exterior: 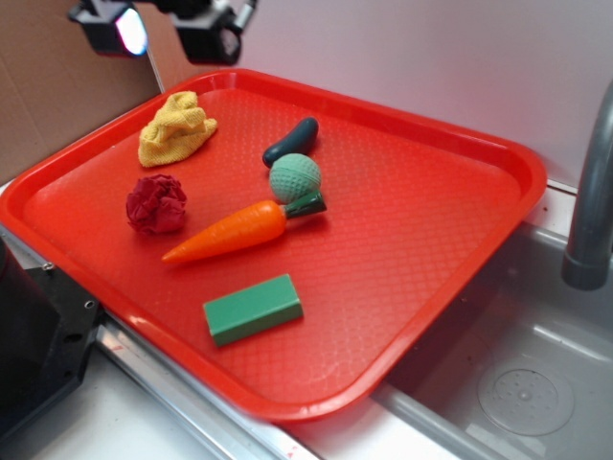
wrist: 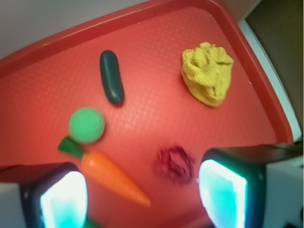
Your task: Grab the plastic pickle.
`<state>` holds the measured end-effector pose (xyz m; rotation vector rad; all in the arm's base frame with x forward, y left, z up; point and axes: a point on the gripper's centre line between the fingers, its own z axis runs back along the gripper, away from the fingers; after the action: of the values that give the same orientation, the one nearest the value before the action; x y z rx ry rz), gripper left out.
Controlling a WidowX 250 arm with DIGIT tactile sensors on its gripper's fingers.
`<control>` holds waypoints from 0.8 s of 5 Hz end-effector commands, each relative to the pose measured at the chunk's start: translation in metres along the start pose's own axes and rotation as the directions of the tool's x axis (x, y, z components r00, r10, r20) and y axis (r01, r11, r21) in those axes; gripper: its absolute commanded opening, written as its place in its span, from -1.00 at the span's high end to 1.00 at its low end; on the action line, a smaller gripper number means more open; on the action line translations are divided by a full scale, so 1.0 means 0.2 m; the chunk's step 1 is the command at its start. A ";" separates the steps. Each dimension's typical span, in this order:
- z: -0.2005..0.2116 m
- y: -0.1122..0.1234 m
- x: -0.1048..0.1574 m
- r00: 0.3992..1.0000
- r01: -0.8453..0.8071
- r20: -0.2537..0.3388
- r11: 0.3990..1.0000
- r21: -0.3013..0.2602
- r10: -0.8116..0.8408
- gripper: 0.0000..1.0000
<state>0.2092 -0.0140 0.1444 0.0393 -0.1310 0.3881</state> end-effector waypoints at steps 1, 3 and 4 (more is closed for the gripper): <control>-0.22 0.00 0.20 1.000 -0.013 -0.005 1.000 0.001 0.013 -1.00; -0.44 -0.04 0.30 0.997 0.046 -0.066 0.999 -0.004 -0.046 -1.00; -0.51 -0.06 0.36 0.992 0.109 -0.061 0.994 -0.021 -0.110 -1.00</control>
<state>0.2819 0.0016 0.0395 0.0169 -0.0102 0.2634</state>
